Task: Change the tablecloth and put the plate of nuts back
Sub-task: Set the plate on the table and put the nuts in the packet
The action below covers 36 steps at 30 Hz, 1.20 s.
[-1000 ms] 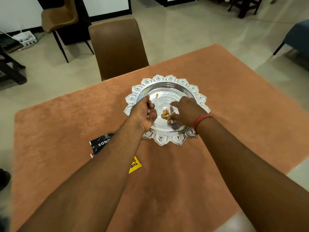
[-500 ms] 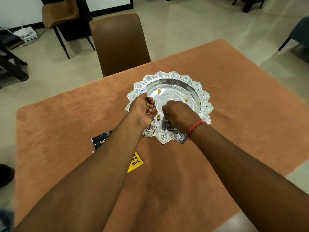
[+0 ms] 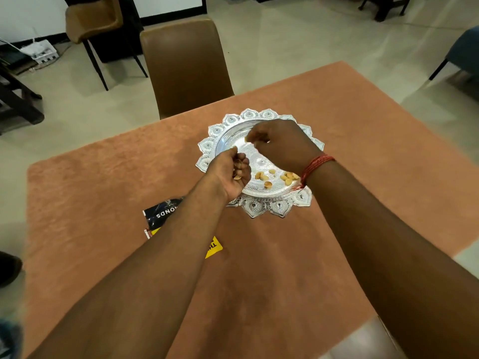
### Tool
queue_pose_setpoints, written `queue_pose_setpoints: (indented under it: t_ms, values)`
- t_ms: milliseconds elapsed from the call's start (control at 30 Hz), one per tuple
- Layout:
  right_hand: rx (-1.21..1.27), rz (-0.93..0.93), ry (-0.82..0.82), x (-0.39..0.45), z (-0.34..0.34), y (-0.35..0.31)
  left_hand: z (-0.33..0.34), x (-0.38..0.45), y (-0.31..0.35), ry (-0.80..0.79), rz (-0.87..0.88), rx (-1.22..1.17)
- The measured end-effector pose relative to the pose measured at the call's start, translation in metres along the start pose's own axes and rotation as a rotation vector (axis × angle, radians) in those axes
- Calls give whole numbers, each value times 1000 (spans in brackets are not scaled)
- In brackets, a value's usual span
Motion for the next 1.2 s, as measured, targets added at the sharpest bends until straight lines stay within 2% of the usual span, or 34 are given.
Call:
queue_pose_setpoints:
  t_ms: [33, 100, 133, 167, 233, 367, 600, 667, 700, 733, 800, 867, 900, 967, 1033, 1067, 1100, 1133, 1200]
  values:
    - [-96, 43, -67, -4, 0, 11, -2, -1, 1, 1, 5, 6]
    - [-300, 143, -344, -18, 11, 34, -8, -3, 5, 20, 44, 25]
    - [-348, 195, -462, -29, 20, 43, -10, -4, 8, 26, 61, 31]
    - [-359, 231, -512, -37, 28, 48, -12, -5, 10, 30, 73, 34]
    - [-351, 233, -439, -45, 41, 50, -16, -5, 12, 38, 85, 36]
    - [-336, 105, -254, -45, 54, 40, -24, -6, 11, 70, 88, 36]
    - [-191, 115, -254, -39, 55, 40, -33, -8, 10, 102, 126, 27]
    - [-32, 197, -147, -41, 47, 47, -35, -10, 8, 103, 126, 28]
    - [128, 276, -54, -44, 42, 51, -36, -10, 8, 104, 125, 26]
    - [387, 365, 66, -47, 37, 54, -37, -11, 8, 104, 120, 19]
    - [1070, 532, 342, -53, 33, 58, -39, -12, 7, 93, 103, -4]
    - [1587, 697, 518, -56, 36, 61, -38, -12, 6, 80, 89, -21]
    - [1729, 766, 554, -57, 39, 61, -37, -13, 6, 77, 86, -22]
    - [1817, 844, 549, -55, 44, 59, -34, -13, 6, 70, 86, -15]
    - [1762, 852, 469, -50, 52, 58, -30, -13, 6, 64, 84, -9]
    - [1674, 840, 410, -47, 54, 58, -28, -13, 6, 64, 83, -3]
    - [1486, 799, 340, -44, 55, 58, -27, -13, 5, 65, 83, 5]
    - [1168, 710, 255, -40, 54, 60, -26, -13, 6, 70, 88, 17]
    - [324, 425, 21, -30, 52, 60, -26, -13, 7, 93, 109, 50]
Point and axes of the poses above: each hand's wrist, its own x-axis towards the middle knuckle, its own z-axis out of the palm, y = z × x, the point moved 4 cm from there along x, towards the middle knuckle, and after that the axes turned 12 degrees about -z, right-handed, at the moved point
